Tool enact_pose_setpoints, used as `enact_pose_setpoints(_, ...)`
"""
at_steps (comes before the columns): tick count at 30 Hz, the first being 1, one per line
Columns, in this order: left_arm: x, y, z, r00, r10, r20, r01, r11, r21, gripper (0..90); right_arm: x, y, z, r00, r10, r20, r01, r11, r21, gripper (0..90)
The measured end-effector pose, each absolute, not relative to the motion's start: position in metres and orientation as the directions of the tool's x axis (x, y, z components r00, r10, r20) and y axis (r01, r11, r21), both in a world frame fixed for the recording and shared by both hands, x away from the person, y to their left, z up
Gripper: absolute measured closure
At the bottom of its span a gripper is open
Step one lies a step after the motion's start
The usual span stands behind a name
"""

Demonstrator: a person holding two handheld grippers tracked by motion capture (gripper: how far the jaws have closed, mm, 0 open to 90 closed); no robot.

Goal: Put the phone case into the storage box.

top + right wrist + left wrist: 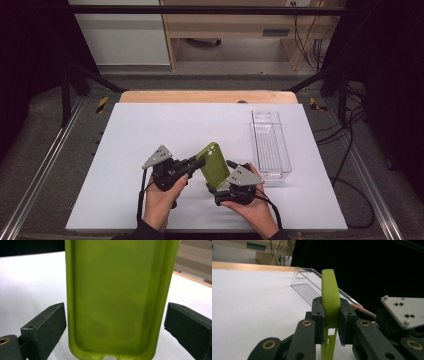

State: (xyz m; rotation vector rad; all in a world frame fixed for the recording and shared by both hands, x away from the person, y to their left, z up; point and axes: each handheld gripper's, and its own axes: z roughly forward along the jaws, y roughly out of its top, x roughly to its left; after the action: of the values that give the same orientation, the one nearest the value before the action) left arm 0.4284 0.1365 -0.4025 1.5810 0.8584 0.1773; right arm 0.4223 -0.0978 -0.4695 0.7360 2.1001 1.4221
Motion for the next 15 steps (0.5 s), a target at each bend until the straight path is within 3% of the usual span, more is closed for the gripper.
enact_pose_setpoints(9,0.423,0.123,-0.405,0.730,0.639,-0.245,0.360,-0.055,0.931,77.4,0.420,-0.100,-0.464,-0.737,0.673,-0.071,0.144,0.259,0.955,4.0)
enact_pose_setpoints(15,0.419,0.114,-0.405,0.742,0.633,-0.222,0.347,-0.078,0.935,77.4,0.419,-0.102,-0.460,-0.731,0.680,-0.052,0.139,0.224,0.965,4.0)
